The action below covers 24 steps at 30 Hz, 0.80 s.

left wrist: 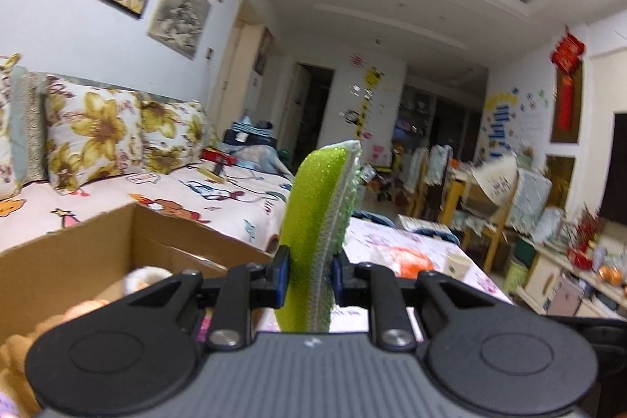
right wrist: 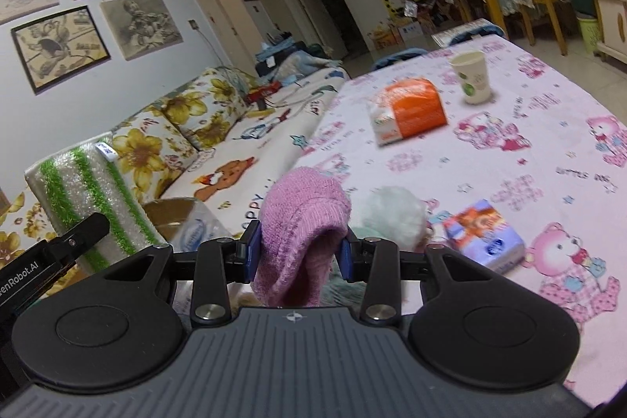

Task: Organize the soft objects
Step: 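Carry the sponge and pink hat to the box and open the right tool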

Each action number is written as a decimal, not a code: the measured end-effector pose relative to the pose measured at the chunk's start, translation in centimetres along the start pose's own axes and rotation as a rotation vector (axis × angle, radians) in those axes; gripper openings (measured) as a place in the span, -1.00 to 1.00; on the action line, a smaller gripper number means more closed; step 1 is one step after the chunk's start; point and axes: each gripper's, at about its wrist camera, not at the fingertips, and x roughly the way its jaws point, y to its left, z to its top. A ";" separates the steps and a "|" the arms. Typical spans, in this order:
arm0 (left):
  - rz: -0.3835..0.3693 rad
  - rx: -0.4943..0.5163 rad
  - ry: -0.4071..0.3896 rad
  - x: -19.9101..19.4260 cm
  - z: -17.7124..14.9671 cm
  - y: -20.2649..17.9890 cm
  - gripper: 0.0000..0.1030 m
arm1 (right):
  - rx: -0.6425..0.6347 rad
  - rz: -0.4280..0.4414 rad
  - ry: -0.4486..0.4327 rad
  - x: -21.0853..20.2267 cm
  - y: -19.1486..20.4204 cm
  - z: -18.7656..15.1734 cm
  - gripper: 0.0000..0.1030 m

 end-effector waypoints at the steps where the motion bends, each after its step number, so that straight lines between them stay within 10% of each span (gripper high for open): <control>1: 0.010 -0.011 -0.008 -0.2 0.1 0.4 -0.63 | -0.002 0.009 -0.001 0.2 0.3 0.1 -0.07; 24: 0.261 -0.298 -0.003 -0.2 0.7 9.4 -0.61 | -0.075 0.208 0.023 7.4 8.0 0.8 -0.05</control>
